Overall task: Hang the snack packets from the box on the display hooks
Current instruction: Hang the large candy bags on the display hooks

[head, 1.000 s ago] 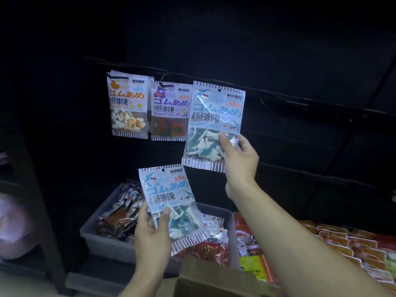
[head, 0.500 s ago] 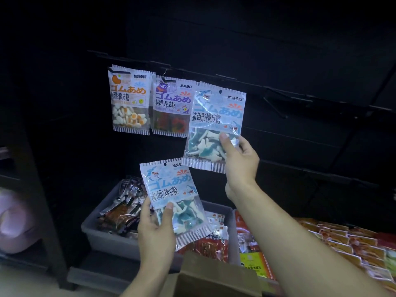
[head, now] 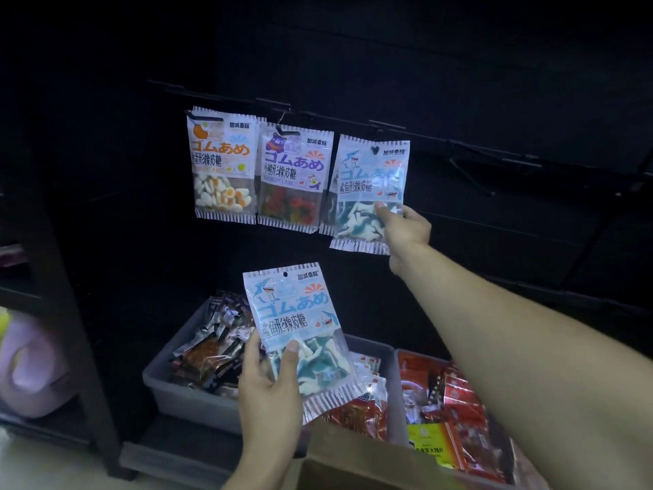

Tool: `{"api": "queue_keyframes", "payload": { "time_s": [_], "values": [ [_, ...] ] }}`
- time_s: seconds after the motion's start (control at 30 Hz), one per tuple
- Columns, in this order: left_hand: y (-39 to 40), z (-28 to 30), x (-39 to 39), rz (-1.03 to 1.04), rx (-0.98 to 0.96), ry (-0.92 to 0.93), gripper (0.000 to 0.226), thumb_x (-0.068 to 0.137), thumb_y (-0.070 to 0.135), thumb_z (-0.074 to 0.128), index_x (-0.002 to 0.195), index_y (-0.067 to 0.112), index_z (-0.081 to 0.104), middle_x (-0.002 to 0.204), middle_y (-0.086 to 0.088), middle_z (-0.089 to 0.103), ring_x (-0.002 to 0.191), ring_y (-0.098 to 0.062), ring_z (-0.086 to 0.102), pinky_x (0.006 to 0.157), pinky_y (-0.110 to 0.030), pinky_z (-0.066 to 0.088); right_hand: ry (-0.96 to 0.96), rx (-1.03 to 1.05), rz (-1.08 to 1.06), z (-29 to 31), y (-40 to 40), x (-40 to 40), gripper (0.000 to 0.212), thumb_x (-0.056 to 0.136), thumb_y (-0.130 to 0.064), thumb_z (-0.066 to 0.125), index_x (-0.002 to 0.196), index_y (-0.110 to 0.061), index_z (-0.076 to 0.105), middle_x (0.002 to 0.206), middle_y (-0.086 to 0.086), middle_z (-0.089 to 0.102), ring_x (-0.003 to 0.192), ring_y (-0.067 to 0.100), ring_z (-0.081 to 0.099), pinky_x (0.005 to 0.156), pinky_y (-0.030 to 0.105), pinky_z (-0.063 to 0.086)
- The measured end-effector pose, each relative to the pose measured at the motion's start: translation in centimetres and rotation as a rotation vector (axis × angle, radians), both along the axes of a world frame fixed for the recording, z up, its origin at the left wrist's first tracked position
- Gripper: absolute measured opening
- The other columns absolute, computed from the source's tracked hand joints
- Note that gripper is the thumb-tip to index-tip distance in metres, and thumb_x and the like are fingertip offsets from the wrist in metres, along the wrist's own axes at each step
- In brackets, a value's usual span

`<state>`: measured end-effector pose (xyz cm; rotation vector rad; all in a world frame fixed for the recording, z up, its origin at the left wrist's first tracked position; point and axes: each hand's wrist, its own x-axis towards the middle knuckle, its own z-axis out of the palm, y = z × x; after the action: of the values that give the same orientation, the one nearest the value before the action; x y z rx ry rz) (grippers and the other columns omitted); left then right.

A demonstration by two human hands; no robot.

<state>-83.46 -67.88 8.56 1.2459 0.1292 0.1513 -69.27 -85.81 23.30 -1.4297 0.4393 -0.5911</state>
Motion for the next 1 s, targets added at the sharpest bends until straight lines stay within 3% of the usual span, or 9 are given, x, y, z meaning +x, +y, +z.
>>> {"api": "queue_keyframes", "payload": {
  "time_s": [0.1, 0.17, 0.23, 0.33, 0.43, 0.6, 0.77, 0.87, 1.0],
  "values": [
    [0.2, -0.2, 0.3, -0.002, 0.024, -0.013, 0.035, 0.104, 0.024, 0.063, 0.133, 0.043, 0.058, 0.106, 0.009, 0.081, 0.082, -0.015, 0.082, 0.057, -0.029, 0.065, -0.004, -0.012, -0.002, 0.0, -0.7, 0.6, 0.014, 0.099, -0.019, 0.072, 0.087, -0.022, 0.069, 0.087, -0.003, 0.076, 0.073, 0.012, 0.074, 0.057, 0.017, 0.055],
    [0.2, -0.3, 0.3, -0.010, 0.024, -0.014, 0.034, 0.104, 0.022, 0.063, 0.132, 0.041, 0.058, 0.109, 0.007, 0.081, 0.087, -0.017, 0.082, 0.062, -0.031, 0.067, -0.014, -0.023, -0.041, -0.7, -1.1, 0.6, 0.008, 0.099, -0.021, 0.072, 0.107, -0.021, 0.075, 0.102, -0.002, 0.079, 0.085, 0.012, 0.076, 0.074, 0.022, 0.058],
    [0.1, -0.4, 0.3, -0.026, 0.021, -0.006, 0.033, 0.105, 0.020, 0.063, 0.130, 0.041, 0.059, 0.113, 0.005, 0.080, 0.092, -0.019, 0.081, 0.069, -0.036, 0.069, -0.033, -0.036, -0.101, -2.6, -1.1, -0.6, 0.033, 0.098, -0.022, 0.074, 0.130, -0.020, 0.070, 0.117, -0.006, 0.074, 0.101, 0.009, 0.070, 0.090, 0.023, 0.052],
    [0.1, -0.4, 0.1, -0.035, 0.019, -0.013, 0.031, 0.105, 0.018, 0.063, 0.125, 0.041, 0.060, 0.113, 0.004, 0.080, 0.089, -0.017, 0.081, 0.064, -0.030, 0.067, -0.022, -0.075, -0.088, -6.9, -0.8, -4.5, 0.032, 0.097, -0.021, 0.074, 0.129, -0.022, 0.070, 0.118, -0.004, 0.073, 0.108, 0.011, 0.067, 0.095, 0.025, 0.049],
    [-0.2, -0.5, -0.2, -0.058, 0.036, -0.019, 0.030, 0.106, 0.017, 0.061, 0.130, 0.035, 0.060, 0.112, 0.002, 0.080, 0.085, -0.012, 0.081, 0.058, -0.020, 0.061, 0.099, -0.039, 0.145, -11.5, 1.0, -9.8, 0.016, 0.098, -0.030, 0.072, 0.114, -0.029, 0.072, 0.110, -0.003, 0.077, 0.101, 0.017, 0.075, 0.089, 0.035, 0.061],
    [-1.0, -0.3, -1.3, -0.173, 0.054, -0.009, 0.035, 0.106, 0.016, 0.060, 0.138, 0.029, 0.059, 0.114, 0.001, 0.081, 0.093, -0.020, 0.081, 0.075, -0.042, 0.068, 0.147, -0.075, 0.419, -14.3, 2.7, -16.4, 0.018, 0.101, -0.023, 0.065, 0.116, -0.013, 0.069, 0.103, 0.000, 0.082, 0.090, 0.014, 0.079, 0.067, 0.021, 0.061],
    [-1.2, -0.3, -1.9, -0.223, 0.069, -0.026, 0.034, 0.107, 0.019, 0.059, 0.133, 0.040, 0.057, 0.111, 0.002, 0.082, 0.094, -0.017, 0.081, 0.072, -0.031, 0.065, 0.126, -0.080, 0.414, -13.6, 2.1, -17.3, 0.023, 0.097, -0.015, 0.071, 0.119, -0.009, 0.066, 0.104, 0.009, 0.081, 0.094, 0.028, 0.080, 0.078, 0.049, 0.066],
    [-1.4, -0.2, -1.9, -0.185, 0.057, -0.005, 0.040, 0.099, 0.027, 0.069, 0.134, 0.038, 0.055, 0.104, 0.006, 0.083, 0.092, -0.012, 0.080, 0.071, -0.024, 0.063, 0.059, -0.089, 0.353, -13.4, 1.9, -17.6, 0.025, 0.096, -0.012, 0.073, 0.120, -0.008, 0.066, 0.104, 0.009, 0.081, 0.092, 0.027, 0.080, 0.076, 0.046, 0.067],
    [-1.7, 0.5, -1.5, -0.120, 0.049, -0.019, 0.061, 0.077, 0.046, 0.079, 0.133, 0.033, 0.060, 0.100, 0.003, 0.082, 0.098, -0.017, 0.080, 0.093, -0.047, 0.063, -0.075, -0.103, 0.277, -12.7, 1.8, -17.3, 0.025, 0.094, -0.010, 0.074, 0.118, -0.012, 0.069, 0.104, 0.004, 0.081, 0.096, 0.023, 0.079, 0.076, 0.036, 0.066]
  ]
}}
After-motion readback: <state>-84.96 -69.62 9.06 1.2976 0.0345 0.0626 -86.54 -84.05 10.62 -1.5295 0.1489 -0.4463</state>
